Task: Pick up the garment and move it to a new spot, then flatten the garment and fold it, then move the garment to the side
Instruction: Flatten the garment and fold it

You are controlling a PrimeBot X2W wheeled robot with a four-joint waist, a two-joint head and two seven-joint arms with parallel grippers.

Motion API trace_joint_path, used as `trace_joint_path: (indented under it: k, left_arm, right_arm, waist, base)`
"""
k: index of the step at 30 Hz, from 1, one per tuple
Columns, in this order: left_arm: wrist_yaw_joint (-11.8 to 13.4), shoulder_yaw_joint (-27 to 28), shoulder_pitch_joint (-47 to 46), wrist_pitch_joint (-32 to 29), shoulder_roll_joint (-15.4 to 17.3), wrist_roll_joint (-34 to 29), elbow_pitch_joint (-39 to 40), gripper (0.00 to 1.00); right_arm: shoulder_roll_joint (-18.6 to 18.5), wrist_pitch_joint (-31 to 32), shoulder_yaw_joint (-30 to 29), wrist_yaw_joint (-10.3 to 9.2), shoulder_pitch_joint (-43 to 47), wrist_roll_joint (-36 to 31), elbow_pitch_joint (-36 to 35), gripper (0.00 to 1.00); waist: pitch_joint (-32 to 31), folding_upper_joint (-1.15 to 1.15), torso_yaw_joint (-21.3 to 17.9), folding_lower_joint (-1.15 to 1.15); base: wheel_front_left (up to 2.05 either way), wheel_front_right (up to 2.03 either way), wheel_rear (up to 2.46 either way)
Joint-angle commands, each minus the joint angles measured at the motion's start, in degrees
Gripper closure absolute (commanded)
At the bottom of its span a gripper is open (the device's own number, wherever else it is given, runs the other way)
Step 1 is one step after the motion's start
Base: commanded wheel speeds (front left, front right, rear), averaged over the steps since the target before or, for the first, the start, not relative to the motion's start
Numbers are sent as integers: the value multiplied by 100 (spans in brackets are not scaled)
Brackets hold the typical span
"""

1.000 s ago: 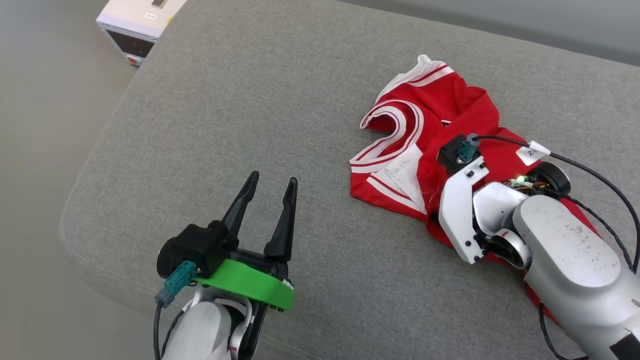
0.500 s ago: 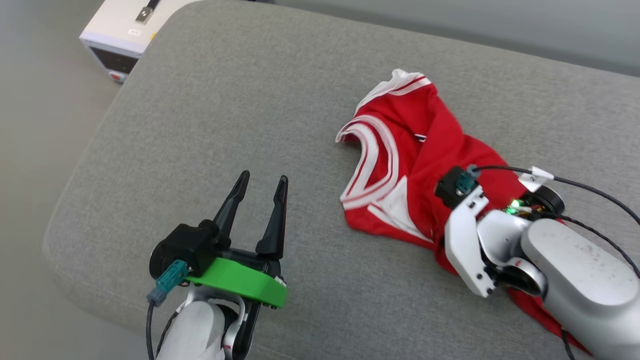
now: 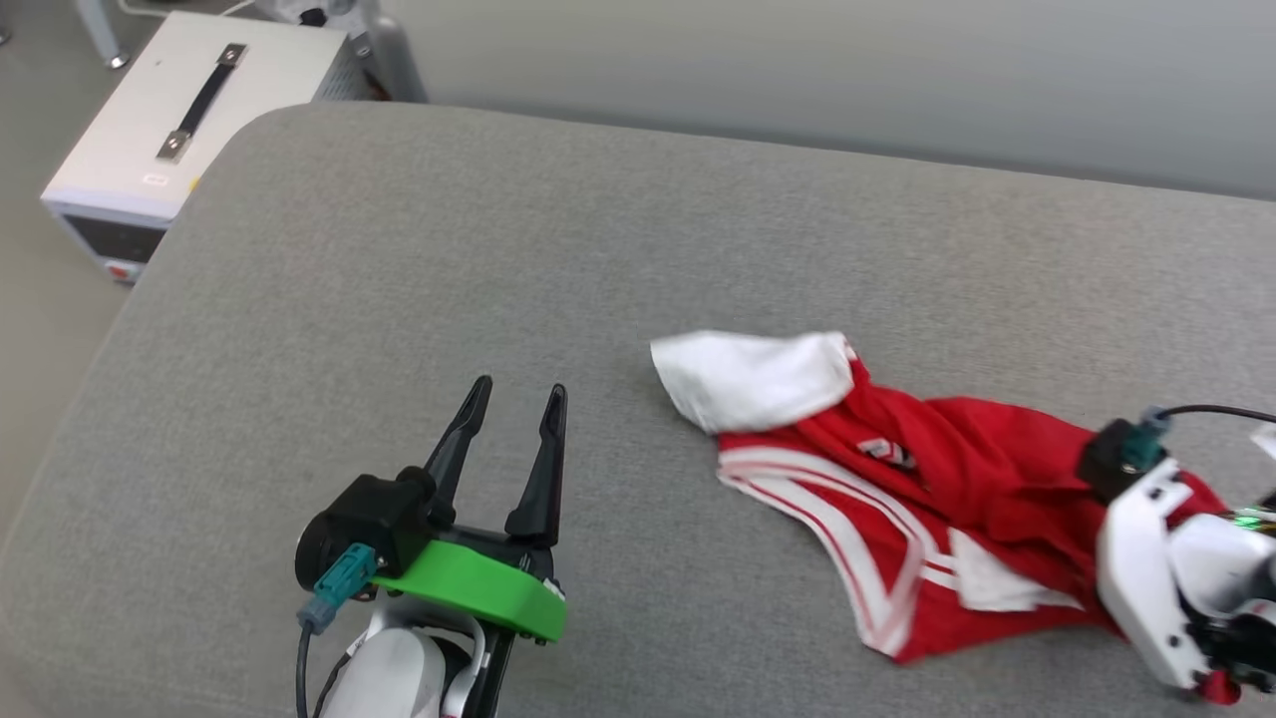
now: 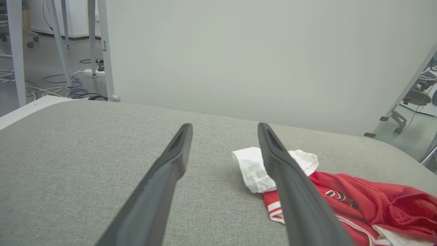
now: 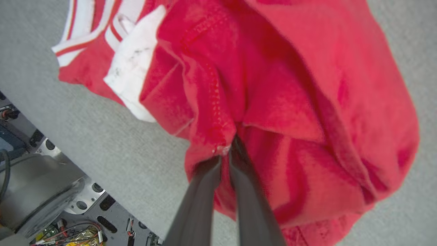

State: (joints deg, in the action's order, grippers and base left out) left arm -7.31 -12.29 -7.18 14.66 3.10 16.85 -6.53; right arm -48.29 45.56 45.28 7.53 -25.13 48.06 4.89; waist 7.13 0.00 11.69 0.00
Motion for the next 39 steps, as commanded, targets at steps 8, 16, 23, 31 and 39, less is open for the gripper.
trace_joint_path:
  k: [8,16,23,31,39]
  left_arm:
    - [-17,-74,8,34,-22,-38,-61,0]
    - [-17,-86,6,34,14,-37,-127,0]
    - [-17,-195,-19,34,49,4,-162,0]
    - [-17,-308,-8,34,61,140,-226,0]
    - [-17,-603,-92,34,117,197,-335,0]
  right_arm:
    - [-306,-128,-814,-4,684,-364,105,100]
    - [428,-1066,-1592,-4,931,-614,187,0]
    - [1077,-2198,-2670,-4,1150,-629,-337,0]
    - [2096,-3625,-3864,-4,1782,-1203,-850,0]
    - [3126,-4480,-4494,-4,2401,-1734,-1094,0]
  waist:
    - [-107,0,-348,0]
    - [-109,0,-551,0]
    - [-234,0,-804,0]
    - [-314,0,-1032,0]
    - [-301,0,-1170,0]
  base:
    - [0,0,0]
    - [0,0,0]
    - [0,0,0]
    - [0,0,0]
    - [0,0,0]
